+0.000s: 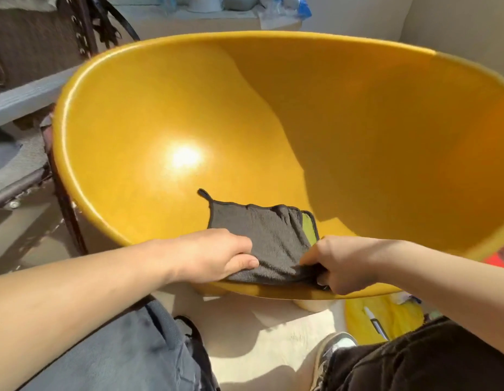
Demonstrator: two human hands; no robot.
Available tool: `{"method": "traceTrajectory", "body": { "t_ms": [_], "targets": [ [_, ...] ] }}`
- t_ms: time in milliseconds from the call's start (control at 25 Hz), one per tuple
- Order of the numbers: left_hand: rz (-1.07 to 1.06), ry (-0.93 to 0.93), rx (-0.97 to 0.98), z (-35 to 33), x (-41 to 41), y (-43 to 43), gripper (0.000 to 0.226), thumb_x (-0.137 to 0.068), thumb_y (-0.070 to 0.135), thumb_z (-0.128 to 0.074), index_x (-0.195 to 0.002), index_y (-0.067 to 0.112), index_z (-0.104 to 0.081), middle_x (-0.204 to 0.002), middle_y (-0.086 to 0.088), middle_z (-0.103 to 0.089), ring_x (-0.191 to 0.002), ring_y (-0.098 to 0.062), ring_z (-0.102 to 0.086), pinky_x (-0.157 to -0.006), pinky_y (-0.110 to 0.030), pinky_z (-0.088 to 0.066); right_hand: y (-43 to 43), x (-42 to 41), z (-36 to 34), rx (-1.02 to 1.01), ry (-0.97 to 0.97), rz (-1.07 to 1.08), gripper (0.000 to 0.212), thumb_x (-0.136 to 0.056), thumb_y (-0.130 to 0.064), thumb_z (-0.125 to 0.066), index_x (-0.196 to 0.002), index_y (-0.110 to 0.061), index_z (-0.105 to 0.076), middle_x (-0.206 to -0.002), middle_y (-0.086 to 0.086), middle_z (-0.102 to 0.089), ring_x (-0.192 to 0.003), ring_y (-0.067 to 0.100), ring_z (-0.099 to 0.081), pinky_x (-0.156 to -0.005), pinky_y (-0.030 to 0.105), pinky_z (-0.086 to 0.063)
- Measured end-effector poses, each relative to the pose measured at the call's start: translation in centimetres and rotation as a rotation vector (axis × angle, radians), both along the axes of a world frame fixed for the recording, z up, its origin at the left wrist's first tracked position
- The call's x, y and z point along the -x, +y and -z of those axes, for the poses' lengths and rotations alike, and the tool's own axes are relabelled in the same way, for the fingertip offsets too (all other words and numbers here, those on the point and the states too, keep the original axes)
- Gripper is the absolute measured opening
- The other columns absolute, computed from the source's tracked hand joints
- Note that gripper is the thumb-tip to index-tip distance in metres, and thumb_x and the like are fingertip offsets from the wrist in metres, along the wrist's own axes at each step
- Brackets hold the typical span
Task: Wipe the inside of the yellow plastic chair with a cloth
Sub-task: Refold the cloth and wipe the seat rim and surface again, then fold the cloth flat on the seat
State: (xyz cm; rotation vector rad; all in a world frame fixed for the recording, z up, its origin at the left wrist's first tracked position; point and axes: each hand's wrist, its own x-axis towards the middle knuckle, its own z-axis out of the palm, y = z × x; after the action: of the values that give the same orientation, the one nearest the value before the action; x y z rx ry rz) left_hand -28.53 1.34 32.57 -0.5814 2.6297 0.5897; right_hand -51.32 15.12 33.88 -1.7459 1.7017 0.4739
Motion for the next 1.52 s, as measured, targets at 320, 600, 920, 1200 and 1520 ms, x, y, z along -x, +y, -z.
{"method": "traceTrajectory", "body": {
  "t_ms": [320, 600, 920, 1200, 1520],
  "targets": [
    [-0.372, 0.268, 0.031, 2.2, 4.9, -9.0, 0.017, -0.1, 0.037, -0.064, -0.108, 0.022, -0.062, -0.095, 0.005, -0.061, -0.09, -0.021, -0.057, -0.074, -0.029, -0.04, -9.1, 4.7, 4.2, 0.251, -0.172, 0.67, 0.008, -0.095, -0.016, -0.059, -0.101, -0.018, -0.063, -0.093, 0.01, -0.069, -0.08, 0.03, -0.069, -0.064, 0.039, -0.058],
    [-0.423, -0.226, 0.184, 7.0, 5.3, -11.3, 0.08, -0.086, 0.054, -0.074, -0.152, 0.026, -0.04, -0.144, -0.004, -0.047, -0.138, -0.034, -0.037, -0.112, -0.051, -0.04, -10.7, 4.1, 9.6, 0.272, 0.17, 0.622, 0.044, -0.084, -0.04, -0.068, -0.12, -0.014, -0.063, -0.113, 0.008, -0.061, -0.107, 0.031, -0.059, -0.073, 0.039, -0.053],
    [-0.518, -0.203, -0.101, 5.9, 6.4, -9.0, 0.023, -0.084, 0.032, -0.07, -0.102, 0.018, -0.071, -0.103, -0.005, -0.072, -0.108, -0.028, -0.062, -0.1, -0.035, -0.048, -10.5, 3.6, 9.6, 0.164, -0.067, 0.848, 0.044, -0.068, -0.044, -0.08, -0.089, -0.006, -0.069, -0.088, 0.012, -0.074, -0.076, 0.028, -0.069, -0.066, 0.039, -0.06],
    [-0.908, 0.246, -0.534, -1.2, 3.4, -9.1, 0.024, -0.078, 0.01, -0.072, -0.101, 0.01, -0.067, -0.088, -0.011, -0.068, -0.075, -0.026, -0.066, -0.068, -0.033, -0.054, -11.5, -1.0, 2.9, 0.383, -0.709, 1.231, 0.039, -0.079, -0.02, -0.073, -0.114, -0.007, -0.062, -0.107, 0.02, -0.071, -0.094, 0.034, -0.073, -0.077, 0.048, -0.064],
    [-1.117, 0.721, -0.707, -8.1, -8.8, -5.4, 0.033, -0.084, 0.04, -0.08, -0.111, 0.021, -0.073, -0.108, -0.004, -0.08, -0.106, -0.026, -0.076, -0.102, -0.049, -0.056, -13.9, -16.3, -6.8, 0.369, -0.935, 0.959, 0.032, -0.092, -0.031, -0.07, -0.114, -0.008, -0.066, -0.101, 0.012, -0.077, -0.085, 0.027, -0.078, -0.064, 0.044, -0.067]
  ]
}}
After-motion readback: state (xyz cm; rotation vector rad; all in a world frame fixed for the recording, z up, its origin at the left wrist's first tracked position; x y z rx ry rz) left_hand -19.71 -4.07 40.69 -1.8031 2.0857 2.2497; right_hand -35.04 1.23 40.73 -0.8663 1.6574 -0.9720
